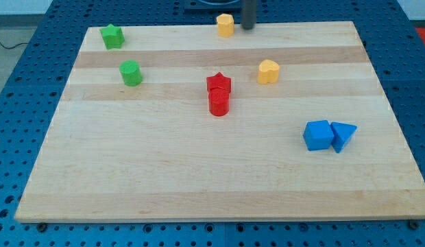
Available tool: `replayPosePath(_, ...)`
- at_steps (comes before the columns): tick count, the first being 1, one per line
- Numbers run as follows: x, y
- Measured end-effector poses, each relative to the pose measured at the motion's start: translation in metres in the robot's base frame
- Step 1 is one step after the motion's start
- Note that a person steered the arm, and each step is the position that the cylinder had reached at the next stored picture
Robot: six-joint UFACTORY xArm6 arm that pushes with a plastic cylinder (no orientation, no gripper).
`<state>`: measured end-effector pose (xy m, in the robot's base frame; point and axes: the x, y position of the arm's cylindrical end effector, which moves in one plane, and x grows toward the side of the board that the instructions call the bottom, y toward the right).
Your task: Move the arm to the left of the yellow hexagon
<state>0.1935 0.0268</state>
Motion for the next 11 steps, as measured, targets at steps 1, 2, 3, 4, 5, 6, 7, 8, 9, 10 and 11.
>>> replayPosePath(1,0.023,-0.051)
replayPosePath(2,0.054,-0.073)
replayPosePath(3,0.077,-0.075)
replayPosePath(4,0.085,-0.152)
replayPosePath(5,0.053,-0.209)
replayPosePath(6,0.004,-0.215)
replayPosePath(7,-0.002,-0.214)
replayPosePath(8,-0.001,-0.193)
replayPosePath(9,-0.002,-0.160)
replayPosePath(10,-0.001,-0.131)
replayPosePath(11,-0.002,-0.098)
